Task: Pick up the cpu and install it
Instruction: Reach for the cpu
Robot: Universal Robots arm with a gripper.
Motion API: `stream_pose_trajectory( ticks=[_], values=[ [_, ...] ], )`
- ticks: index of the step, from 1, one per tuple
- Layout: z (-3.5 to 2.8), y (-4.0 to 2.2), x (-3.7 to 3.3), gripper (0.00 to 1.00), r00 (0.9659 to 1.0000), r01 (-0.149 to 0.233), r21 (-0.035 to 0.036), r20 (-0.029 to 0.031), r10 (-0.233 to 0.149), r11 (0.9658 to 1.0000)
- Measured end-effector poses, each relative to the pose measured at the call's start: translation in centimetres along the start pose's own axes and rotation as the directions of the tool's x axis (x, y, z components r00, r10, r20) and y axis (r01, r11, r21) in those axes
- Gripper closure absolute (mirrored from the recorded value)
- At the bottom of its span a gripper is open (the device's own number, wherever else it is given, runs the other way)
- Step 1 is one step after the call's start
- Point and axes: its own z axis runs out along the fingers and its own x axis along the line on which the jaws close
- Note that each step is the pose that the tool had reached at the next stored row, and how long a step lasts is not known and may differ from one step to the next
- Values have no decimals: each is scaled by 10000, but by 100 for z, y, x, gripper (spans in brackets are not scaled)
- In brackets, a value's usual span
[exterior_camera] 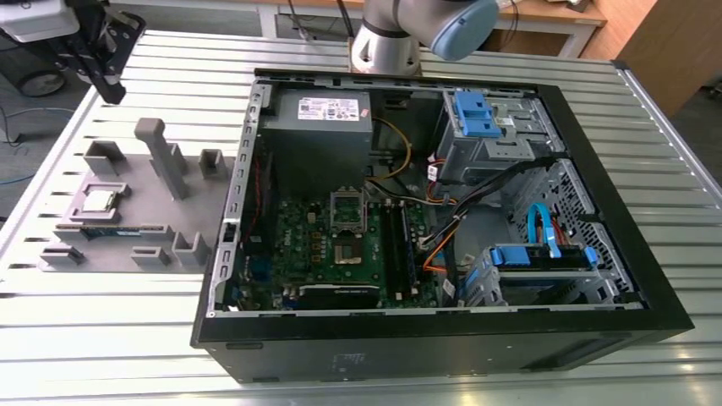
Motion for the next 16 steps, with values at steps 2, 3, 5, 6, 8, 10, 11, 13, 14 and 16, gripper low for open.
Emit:
stream_pose_trajectory(
  ticks=[2, 3, 5, 6, 8, 10, 11, 13, 14, 16],
  values=[
    [11, -2, 26, 89, 10000, -1, 0, -1, 1, 10000],
    [17, -3, 39, 89, 10000, -1, -1, 1, 1, 10000],
    [27, -6, 63, 89, 10000, 0, 0, 0, 0, 10000],
    [32, -7, 74, 89, 10000, -1, 0, 0, 1, 10000],
    [42, -9, 97, 89, 10000, -1, 0, 0, 1, 10000],
    [55, -13, 136, 89, 10000, -1, 0, 0, 1, 10000],
    [59, -14, 147, 89, 10000, 0, 0, 0, 0, 10000],
    [72, -17, 183, 89, 10000, 0, 0, -1, 0, 10000],
    [77, -18, 194, 89, 10000, 0, 0, 0, 0, 10000],
    [87, -20, 217, 89, 10000, 0, -1, 1, 0, 10000]
  ],
)
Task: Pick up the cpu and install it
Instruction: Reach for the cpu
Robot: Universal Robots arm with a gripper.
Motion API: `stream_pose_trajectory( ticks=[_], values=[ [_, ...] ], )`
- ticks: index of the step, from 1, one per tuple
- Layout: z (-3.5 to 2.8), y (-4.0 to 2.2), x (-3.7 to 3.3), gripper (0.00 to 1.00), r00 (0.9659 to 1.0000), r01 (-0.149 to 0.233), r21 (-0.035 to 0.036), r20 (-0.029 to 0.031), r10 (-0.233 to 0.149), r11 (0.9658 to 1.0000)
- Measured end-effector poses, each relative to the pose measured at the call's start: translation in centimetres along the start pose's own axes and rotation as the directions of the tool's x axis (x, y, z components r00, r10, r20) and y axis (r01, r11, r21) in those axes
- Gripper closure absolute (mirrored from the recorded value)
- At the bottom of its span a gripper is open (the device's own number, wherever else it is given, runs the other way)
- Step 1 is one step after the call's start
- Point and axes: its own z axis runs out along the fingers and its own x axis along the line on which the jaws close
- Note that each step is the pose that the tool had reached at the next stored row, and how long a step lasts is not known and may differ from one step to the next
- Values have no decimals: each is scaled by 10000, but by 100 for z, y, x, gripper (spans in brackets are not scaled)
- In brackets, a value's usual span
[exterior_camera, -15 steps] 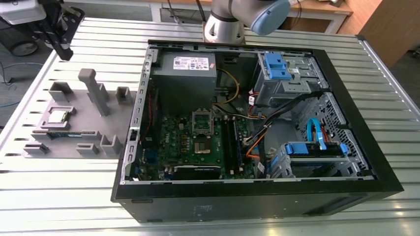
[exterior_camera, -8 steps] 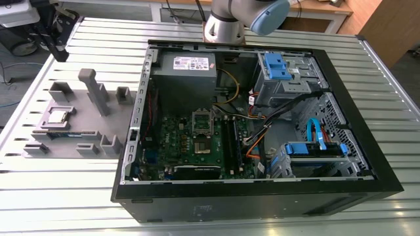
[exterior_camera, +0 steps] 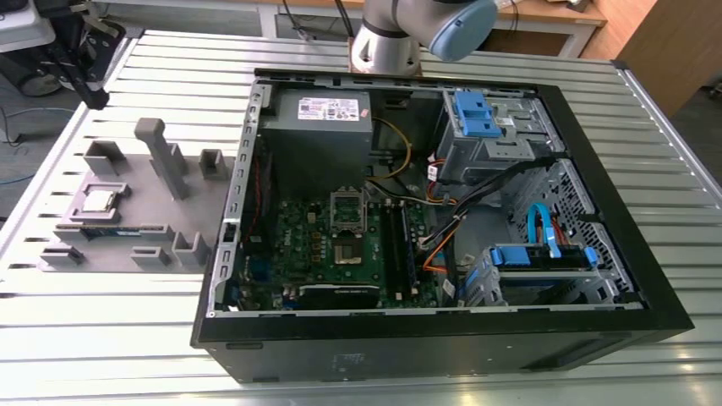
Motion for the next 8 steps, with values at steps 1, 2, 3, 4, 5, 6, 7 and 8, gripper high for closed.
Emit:
stream_pose_trajectory(
  ticks=[1, 2, 3, 4, 5, 6, 7, 8],
  values=[
    [3, -1, 9, 89, 10000, 0, 1, -1, 0, 10000],
    [5, -1, 16, 89, 10000, 0, 0, -1, 0, 10000],
    [6, -2, 23, 89, 10000, 0, 1, -2, 0, 10000],
    [8, -3, 27, 89, 10000, 1, 1, -1, -1, 10000],
    [10, -3, 31, 89, 10000, 1, 0, 0, -1, 10000],
    [10, -3, 33, 89, 10000, 1, 1, -1, -1, 10000],
    [10, -3, 35, 89, 10000, 1, 1, -2, -1, 10000],
    [15, -4, 38, 89, 10000, 0, 1, -1, 0, 10000]
  ],
)
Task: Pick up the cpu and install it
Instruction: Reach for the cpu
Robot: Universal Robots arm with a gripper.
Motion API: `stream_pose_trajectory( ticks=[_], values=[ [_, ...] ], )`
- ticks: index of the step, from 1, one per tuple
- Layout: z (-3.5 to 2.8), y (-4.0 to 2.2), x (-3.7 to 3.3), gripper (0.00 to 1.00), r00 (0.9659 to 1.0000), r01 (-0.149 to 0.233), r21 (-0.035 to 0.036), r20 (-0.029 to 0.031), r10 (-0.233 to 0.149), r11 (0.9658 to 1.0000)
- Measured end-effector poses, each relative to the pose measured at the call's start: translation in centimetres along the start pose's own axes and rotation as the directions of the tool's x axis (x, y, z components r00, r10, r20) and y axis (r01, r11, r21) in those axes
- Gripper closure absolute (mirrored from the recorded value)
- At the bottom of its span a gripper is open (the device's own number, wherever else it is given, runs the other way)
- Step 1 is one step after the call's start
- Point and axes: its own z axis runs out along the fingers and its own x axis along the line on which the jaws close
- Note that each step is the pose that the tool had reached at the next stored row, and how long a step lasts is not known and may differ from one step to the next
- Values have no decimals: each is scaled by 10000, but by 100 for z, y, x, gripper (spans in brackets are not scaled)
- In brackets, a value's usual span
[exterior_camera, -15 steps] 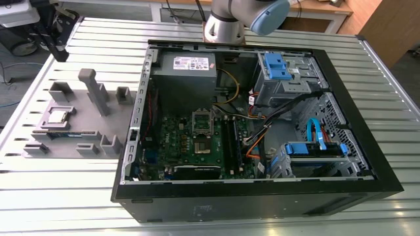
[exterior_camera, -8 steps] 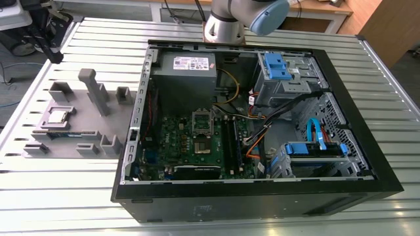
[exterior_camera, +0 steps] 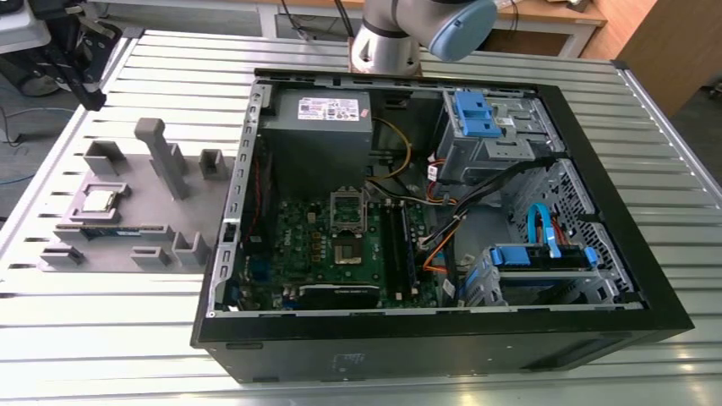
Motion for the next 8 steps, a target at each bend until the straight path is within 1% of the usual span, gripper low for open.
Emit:
stream_pose_trajectory(
  ticks=[8],
  values=[
    [15, -1, 1, 89, 10000, 0, 0, 0, 0, 10000]
  ],
)
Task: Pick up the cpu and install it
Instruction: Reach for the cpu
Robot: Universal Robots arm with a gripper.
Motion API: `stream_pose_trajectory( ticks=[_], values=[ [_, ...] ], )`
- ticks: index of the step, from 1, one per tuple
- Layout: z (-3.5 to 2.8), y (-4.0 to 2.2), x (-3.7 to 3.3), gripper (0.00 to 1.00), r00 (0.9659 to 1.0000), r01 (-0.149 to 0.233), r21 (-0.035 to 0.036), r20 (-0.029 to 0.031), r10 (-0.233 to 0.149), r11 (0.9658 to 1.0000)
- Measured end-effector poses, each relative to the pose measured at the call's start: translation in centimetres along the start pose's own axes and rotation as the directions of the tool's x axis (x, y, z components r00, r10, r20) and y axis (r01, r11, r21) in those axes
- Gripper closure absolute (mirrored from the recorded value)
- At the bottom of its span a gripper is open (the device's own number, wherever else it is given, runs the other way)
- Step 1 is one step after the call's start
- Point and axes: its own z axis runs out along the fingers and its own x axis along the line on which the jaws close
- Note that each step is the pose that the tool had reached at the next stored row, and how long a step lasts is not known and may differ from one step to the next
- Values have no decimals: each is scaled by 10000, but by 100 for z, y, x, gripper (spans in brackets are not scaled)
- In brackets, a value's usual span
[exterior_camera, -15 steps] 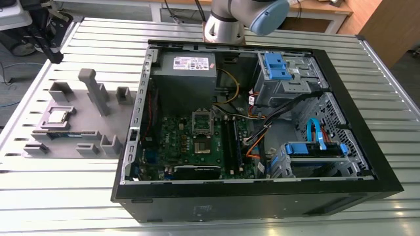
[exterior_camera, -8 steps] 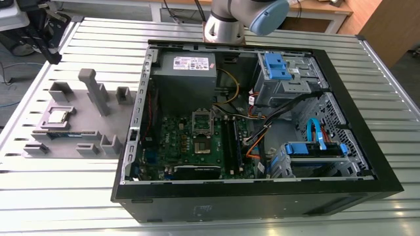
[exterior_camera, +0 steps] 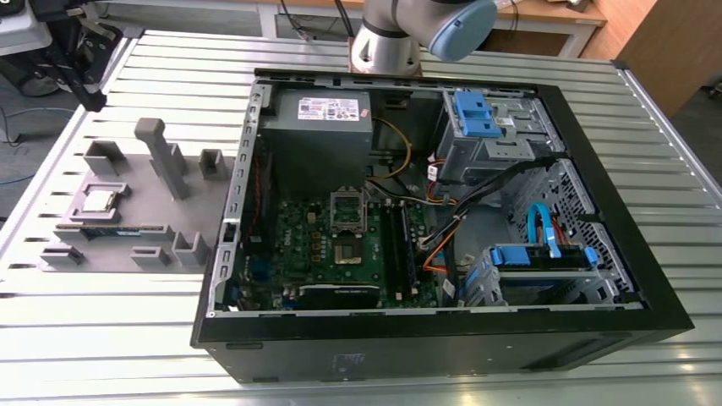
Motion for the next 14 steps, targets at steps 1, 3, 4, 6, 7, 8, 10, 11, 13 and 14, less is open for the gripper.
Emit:
stream_pose_trajectory(
  ticks=[1, 3, 4, 6, 7, 8, 10, 11, 13, 14],
  values=[
    [0, 0, 0, 89, 10000, 0, 0, 0, 0, 10000],
    [0, 0, 0, 89, 10000, 0, 0, 0, 0, 10000],
    [0, 0, 0, 89, 10000, 0, 0, 0, 0, 10000],
    [4, -1, 5, 89, 10000, 0, -2, 4, 0, 10000],
    [5, -1, 11, 89, 10000, 0, -1, 2, 0, 10000],
    [7, -1, 18, 89, 10000, -1, 1, 0, 1, 10000],
    [16, -4, 34, 89, 10000, 0, 0, 0, 0, 10000],
    [23, -4, 42, 89, 10000, 0, -1, 2, 0, 10000],
    [37, -6, 58, 89, 10000, 0, -1, 1, 0, 10000],
    [43, -7, 65, 89, 10000, 0, 0, 1, 0, 10000]
  ],
)
